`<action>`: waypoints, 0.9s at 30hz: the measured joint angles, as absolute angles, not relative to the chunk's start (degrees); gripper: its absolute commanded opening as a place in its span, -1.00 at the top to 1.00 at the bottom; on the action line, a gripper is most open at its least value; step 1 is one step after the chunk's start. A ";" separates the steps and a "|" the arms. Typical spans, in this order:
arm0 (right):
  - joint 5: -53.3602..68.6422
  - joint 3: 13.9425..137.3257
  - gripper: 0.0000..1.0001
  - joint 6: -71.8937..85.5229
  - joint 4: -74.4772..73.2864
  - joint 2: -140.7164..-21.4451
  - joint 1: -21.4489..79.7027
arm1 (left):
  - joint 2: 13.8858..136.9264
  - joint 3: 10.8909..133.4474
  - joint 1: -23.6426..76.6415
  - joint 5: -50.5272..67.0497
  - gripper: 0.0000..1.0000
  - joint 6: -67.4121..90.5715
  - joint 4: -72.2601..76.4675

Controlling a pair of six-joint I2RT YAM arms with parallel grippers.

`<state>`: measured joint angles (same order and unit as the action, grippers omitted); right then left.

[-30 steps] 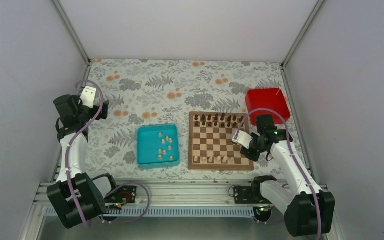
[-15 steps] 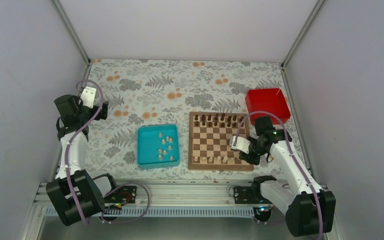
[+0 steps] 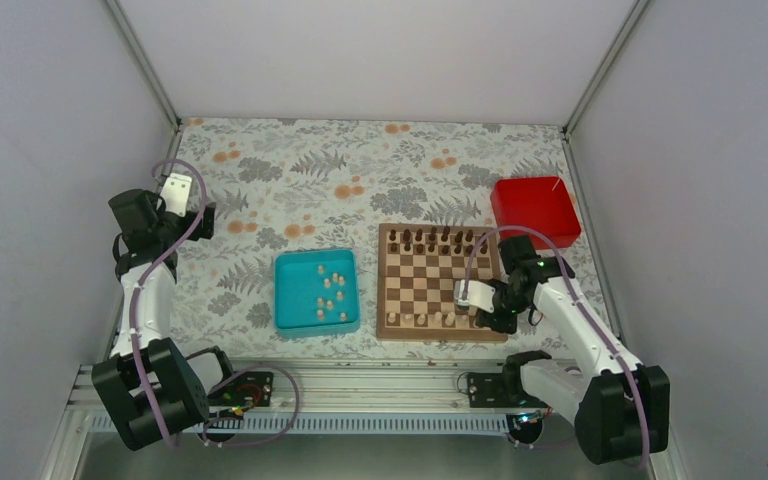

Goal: Set up the chess pieces on the board
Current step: Place the chess piece on the chessboard.

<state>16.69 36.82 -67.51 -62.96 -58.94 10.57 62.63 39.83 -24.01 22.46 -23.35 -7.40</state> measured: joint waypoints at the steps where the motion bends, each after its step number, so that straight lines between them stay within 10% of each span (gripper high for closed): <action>1: 16.34 36.47 0.84 -67.51 -62.92 -58.96 10.57 | 62.63 39.83 -24.01 22.46 -1.00 -23.35 -7.40; 27: 15.88 36.23 0.81 -67.42 -61.21 -61.01 10.87 | 62.63 39.83 -24.01 22.46 -1.00 -23.40 -7.38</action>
